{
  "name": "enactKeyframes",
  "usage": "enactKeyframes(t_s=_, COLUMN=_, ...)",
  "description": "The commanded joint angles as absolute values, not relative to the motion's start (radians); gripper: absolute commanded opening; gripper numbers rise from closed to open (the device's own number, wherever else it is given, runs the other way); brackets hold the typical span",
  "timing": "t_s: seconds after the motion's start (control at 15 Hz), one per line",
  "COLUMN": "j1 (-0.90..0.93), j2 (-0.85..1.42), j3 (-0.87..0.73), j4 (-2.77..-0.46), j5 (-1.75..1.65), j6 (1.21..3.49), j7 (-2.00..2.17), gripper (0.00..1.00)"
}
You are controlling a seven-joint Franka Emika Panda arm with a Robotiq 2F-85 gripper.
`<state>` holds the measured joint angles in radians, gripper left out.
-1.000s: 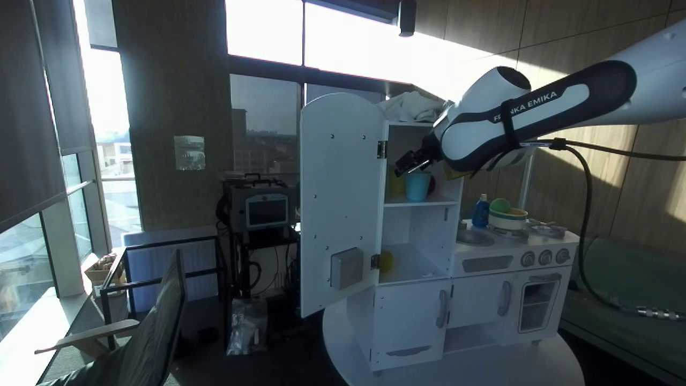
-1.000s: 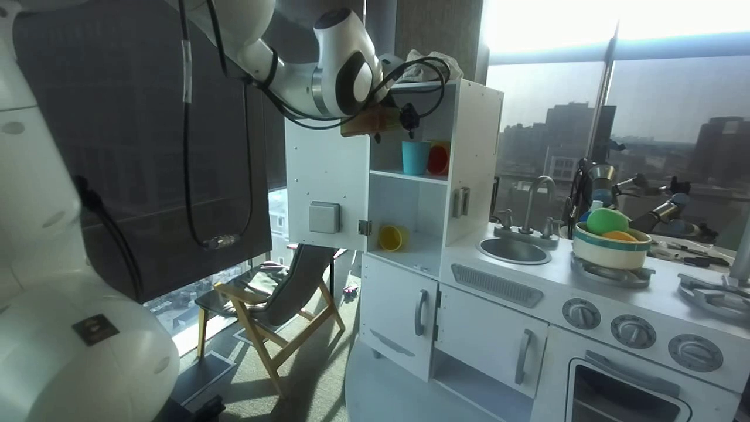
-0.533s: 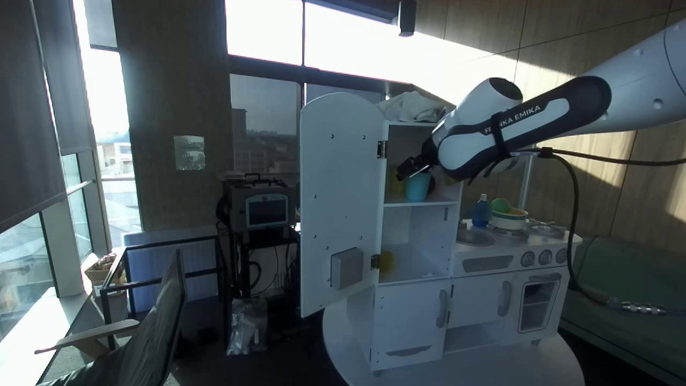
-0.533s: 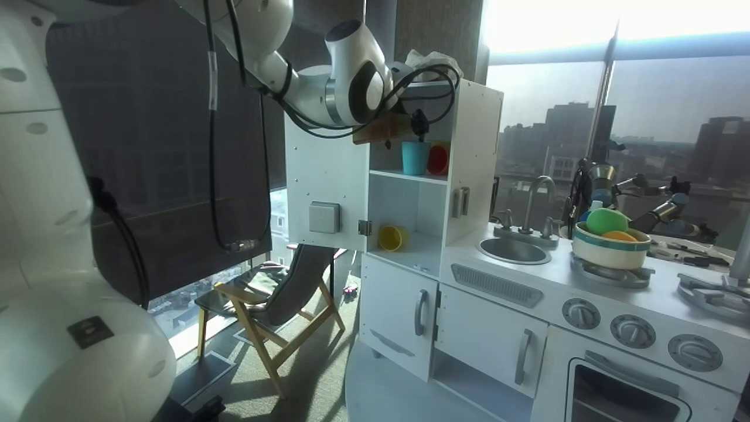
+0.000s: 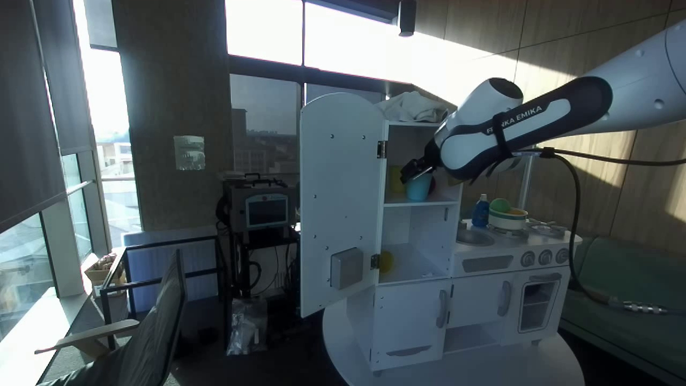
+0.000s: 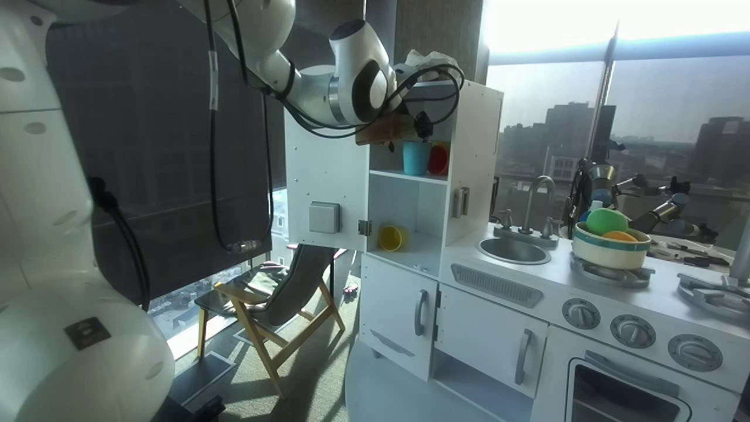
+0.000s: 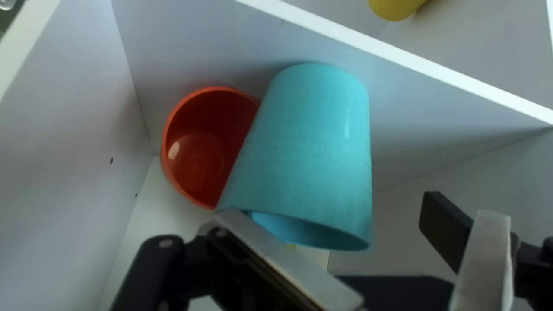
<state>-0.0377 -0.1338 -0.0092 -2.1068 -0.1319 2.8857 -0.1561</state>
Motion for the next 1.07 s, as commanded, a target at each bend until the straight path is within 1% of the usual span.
enactKeyframes(t_s=0.0, j1=-0.025, j2=-0.142, j3=-0.011, j4=-2.092, j5=-0.122, j6=2.822, j7=-0.151, gripper=0.73)
enactKeyframes(t_s=0.07, j1=-0.021, j2=-0.14, j3=-0.011, j4=-2.094, j5=-0.114, j6=2.809, j7=-0.154, gripper=0.69)
enactKeyframes(t_s=0.13, j1=-0.018, j2=-0.141, j3=-0.011, j4=-2.095, j5=-0.113, j6=2.799, j7=-0.156, gripper=0.68)
enactKeyframes(t_s=0.2, j1=-0.016, j2=-0.142, j3=-0.01, j4=-2.096, j5=-0.111, j6=2.79, j7=-0.157, gripper=0.62)
enactKeyframes(t_s=0.33, j1=-0.012, j2=-0.145, j3=-0.009, j4=-2.096, j5=-0.109, j6=2.778, j7=-0.158, gripper=0.45)
enactKeyframes(t_s=0.4, j1=-0.011, j2=-0.146, j3=-0.009, j4=-2.096, j5=-0.111, j6=2.776, j7=-0.155, gripper=0.39)
enactKeyframes(t_s=0.47, j1=-0.012, j2=-0.146, j3=-0.01, j4=-2.096, j5=-0.113, j6=2.779, j7=-0.148, gripper=0.3)
enactKeyframes(t_s=0.6, j1=-0.014, j2=-0.148, j3=-0.011, j4=-2.097, j5=-0.11, j6=2.782, j7=-0.141, gripper=0.16)
enactKeyframes(t_s=0.67, j1=-0.012, j2=-0.15, j3=-0.012, j4=-2.099, j5=-0.102, j6=2.782, j7=-0.141, gripper=0.11)
enactKeyframes(t_s=0.8, j1=-0.009, j2=-0.153, j3=-0.016, j4=-2.097, j5=-0.079, j6=2.771, j7=-0.137, gripper=0.06)
enactKeyframes(t_s=1.0, j1=0.006, j2=-0.162, j3=-0.03, j4=-2.084, j5=0.05, j6=2.73, j7=-0.181, gripper=0.1)
